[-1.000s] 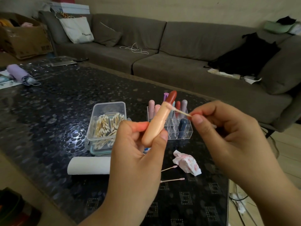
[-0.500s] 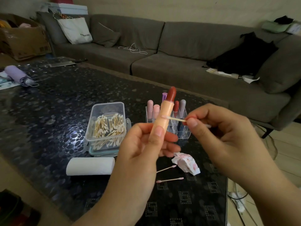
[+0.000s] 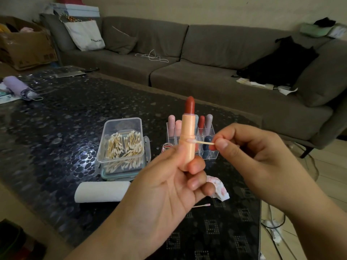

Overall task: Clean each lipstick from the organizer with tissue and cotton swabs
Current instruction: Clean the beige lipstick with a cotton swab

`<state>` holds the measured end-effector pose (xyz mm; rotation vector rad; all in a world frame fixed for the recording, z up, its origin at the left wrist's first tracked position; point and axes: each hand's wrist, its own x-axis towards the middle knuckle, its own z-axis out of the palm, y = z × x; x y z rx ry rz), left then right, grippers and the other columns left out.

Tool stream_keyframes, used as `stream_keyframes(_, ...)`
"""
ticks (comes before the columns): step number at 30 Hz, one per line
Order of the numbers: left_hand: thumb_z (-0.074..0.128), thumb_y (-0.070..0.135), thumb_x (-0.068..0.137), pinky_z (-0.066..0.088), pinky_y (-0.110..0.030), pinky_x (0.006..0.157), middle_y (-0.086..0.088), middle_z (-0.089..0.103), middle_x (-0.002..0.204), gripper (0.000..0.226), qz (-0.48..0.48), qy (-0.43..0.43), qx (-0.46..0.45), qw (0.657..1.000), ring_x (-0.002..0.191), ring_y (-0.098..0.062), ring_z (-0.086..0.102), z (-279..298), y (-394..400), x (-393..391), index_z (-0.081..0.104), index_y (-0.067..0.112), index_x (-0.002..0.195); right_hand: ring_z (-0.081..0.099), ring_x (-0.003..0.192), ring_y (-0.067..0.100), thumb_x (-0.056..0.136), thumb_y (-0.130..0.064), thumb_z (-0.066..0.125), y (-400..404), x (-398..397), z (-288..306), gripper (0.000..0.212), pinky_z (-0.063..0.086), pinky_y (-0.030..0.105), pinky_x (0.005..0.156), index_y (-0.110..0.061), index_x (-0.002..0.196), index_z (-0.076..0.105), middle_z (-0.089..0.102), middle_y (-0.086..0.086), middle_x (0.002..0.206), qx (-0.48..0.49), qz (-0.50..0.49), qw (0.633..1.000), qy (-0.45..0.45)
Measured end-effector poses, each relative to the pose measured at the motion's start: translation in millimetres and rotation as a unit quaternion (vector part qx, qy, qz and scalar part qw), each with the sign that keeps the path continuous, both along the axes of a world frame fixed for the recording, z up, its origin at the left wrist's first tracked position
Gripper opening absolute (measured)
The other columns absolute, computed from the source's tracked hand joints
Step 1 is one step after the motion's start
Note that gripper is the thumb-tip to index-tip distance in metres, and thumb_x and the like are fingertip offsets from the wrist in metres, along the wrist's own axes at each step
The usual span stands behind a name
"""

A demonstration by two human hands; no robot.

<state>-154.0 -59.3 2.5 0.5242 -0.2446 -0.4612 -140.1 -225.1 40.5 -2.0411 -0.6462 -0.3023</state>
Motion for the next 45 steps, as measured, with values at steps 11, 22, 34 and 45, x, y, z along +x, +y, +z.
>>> stream_keyframes(11,0.047,0.028,0.09,0.051,-0.032,0.061,-0.007,0.054,0.072,0.032,-0.029,-0.013,0.023,0.999,0.059,-0.015,0.052,0.4,3.4,0.0,0.07,0.005,0.092,0.055,0.064,0.005,0.082,-0.042,0.052,-6.9,3.2,-1.5,0.018,0.042,0.011,0.06,-0.031,0.08,0.066,0.063,-0.006,0.072,0.041,0.016,0.999,0.025)
stream_keyframes(22,0.055,0.042,0.087,0.053,-0.029,0.062,-0.001,0.06,0.076,0.034,0.067,0.02,0.148,0.987,0.065,-0.012,0.056,0.2,1.3,5.9,0.076,0.014,0.085,0.042,0.047,0.004,0.089,-0.034,0.05,-24.4,2.8,-3.7,0.02,0.038,0.017,0.048,-0.025,0.08,0.065,0.05,-0.008,0.052,0.015,-0.12,0.98,0.157)
stream_keyframes(34,0.071,0.019,0.081,0.045,-0.01,0.07,0.014,0.071,0.081,0.012,0.239,-0.185,0.593,0.747,0.078,0.007,0.062,-29.7,-18.1,26.3,0.068,0.03,0.087,0.041,0.04,0.002,0.1,-0.021,0.042,-53.9,4.8,-18.9,0.022,0.039,0.021,0.052,-0.017,0.087,0.058,0.049,-0.007,0.043,0.021,-0.235,0.937,0.256)
stream_keyframes(45,0.063,0.025,0.087,0.051,-0.037,0.075,-0.003,0.068,0.071,0.019,0.234,-0.215,0.762,0.563,0.071,-0.019,0.063,-62.0,-37.5,68.0,0.067,0.011,0.074,0.04,0.039,0.003,0.101,-0.025,0.043,-54.2,10.9,-32.4,0.02,0.034,0.024,0.05,-0.022,0.086,0.056,0.051,-0.008,0.042,0.019,-0.232,0.933,0.275)
